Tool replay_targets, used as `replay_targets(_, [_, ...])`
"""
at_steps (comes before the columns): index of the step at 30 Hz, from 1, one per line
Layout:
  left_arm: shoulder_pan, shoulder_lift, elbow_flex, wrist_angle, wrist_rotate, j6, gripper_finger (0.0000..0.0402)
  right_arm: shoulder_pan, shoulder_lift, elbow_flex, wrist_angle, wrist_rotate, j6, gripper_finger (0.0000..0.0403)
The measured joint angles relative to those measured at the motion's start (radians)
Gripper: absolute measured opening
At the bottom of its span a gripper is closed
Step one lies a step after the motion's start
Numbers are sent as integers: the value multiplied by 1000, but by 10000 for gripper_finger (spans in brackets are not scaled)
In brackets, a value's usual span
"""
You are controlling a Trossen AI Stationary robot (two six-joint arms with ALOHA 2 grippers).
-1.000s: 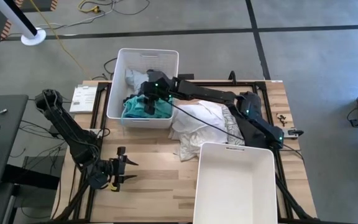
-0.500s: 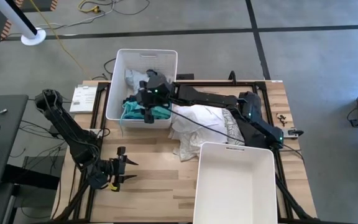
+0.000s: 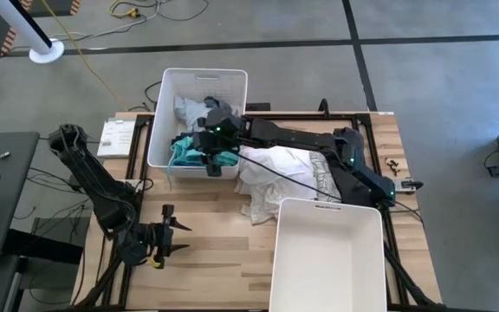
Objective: Sort clothes
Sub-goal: Put the light blue shorts into the top white laundry bin
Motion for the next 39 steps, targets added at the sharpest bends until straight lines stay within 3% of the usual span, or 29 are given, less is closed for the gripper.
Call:
replay_targets(5, [-7,0,199,-278,0,-2,213,34,-90,2,-176,1,2,171])
replay_targets(11, [-42,15,457,-791,11,-164,203,102,-204,2,-358,2,2,171])
replay_targets(16, [-60,58,558,-1055,69,-161,177,164,-284,3,-505,2,16,171])
replay_targets(20, [-33,88,560,-1127,141,-254,170,212,-326,2,-596,40,63,171])
replay_targets(24, [43,88,535,-1227,163,-584,169,263,-347,2,-699,121,76,171])
replay_targets(33, [51,19,318,-1183,110,-838,169,342,-349,2,-814,192,137,171])
replay_targets(39, [51,-37,204,-1137,-32,-1011,169,391,-349,2,-881,252,144,171])
